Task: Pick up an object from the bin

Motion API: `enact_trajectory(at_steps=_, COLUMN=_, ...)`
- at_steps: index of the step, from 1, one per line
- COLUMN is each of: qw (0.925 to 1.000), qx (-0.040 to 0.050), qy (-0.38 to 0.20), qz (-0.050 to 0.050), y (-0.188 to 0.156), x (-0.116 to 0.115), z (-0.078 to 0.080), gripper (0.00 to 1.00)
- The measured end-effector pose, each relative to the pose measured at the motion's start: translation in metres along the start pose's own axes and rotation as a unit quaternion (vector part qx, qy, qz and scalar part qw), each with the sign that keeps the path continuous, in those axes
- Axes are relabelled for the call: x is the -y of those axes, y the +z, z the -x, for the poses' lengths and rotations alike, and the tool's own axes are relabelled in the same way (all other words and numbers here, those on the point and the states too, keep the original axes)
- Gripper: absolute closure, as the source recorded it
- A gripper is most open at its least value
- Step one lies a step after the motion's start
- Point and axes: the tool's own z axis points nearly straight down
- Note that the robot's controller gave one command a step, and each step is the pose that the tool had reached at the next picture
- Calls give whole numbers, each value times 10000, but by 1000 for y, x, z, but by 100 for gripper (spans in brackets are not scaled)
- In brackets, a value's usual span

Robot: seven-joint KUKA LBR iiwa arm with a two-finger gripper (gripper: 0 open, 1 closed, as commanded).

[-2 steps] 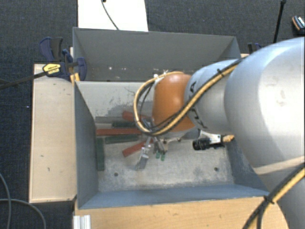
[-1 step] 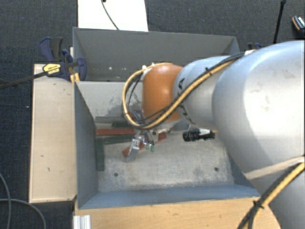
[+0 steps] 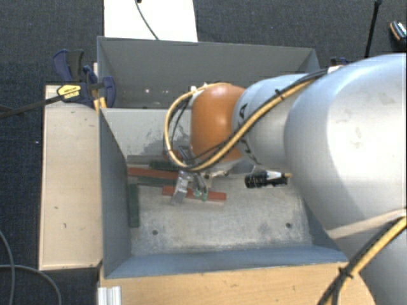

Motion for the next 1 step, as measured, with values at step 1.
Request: enact_trajectory(at_steps=1, qw=9997, qx=17, qy=-249, qz=9, y=-123, x=15, z=-9, gripper=100)
